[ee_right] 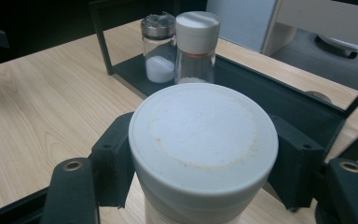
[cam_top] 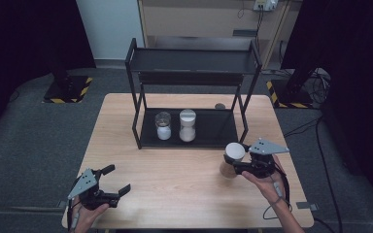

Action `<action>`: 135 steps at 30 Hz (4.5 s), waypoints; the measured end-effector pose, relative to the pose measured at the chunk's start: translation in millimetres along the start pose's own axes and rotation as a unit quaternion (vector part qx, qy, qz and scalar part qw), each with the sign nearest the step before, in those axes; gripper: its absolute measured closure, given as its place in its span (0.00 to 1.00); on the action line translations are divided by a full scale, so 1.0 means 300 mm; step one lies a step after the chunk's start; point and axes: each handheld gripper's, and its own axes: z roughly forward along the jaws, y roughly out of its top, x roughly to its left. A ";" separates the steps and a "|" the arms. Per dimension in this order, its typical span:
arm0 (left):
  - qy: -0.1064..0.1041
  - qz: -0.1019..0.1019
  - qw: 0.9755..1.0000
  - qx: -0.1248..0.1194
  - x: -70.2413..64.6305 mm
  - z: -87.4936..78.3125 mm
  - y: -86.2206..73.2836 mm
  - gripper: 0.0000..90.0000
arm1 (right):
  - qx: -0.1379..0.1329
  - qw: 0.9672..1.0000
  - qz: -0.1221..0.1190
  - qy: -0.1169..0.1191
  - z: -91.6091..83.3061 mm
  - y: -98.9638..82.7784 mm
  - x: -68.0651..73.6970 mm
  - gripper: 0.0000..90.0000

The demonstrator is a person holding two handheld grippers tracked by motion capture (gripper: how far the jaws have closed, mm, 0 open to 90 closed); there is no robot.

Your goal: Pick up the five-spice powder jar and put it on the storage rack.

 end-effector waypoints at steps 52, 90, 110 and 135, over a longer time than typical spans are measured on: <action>-0.003 -0.001 1.000 -0.002 0.005 -0.001 -0.003 0.01 | 0.004 0.999 0.012 -0.046 0.286 0.256 -0.085 0.38; -0.005 -0.003 1.000 -0.002 0.007 -0.002 -0.003 0.01 | 0.023 0.994 0.048 -0.100 0.479 0.216 -0.117 0.38; -0.006 -0.002 1.000 -0.002 0.007 -0.001 -0.003 0.01 | 0.036 0.993 0.055 -0.101 0.511 0.173 -0.119 0.38; -0.008 0.000 1.000 0.000 0.006 0.002 -0.001 0.01 | 0.018 0.994 0.048 -0.094 0.457 0.201 -0.124 0.12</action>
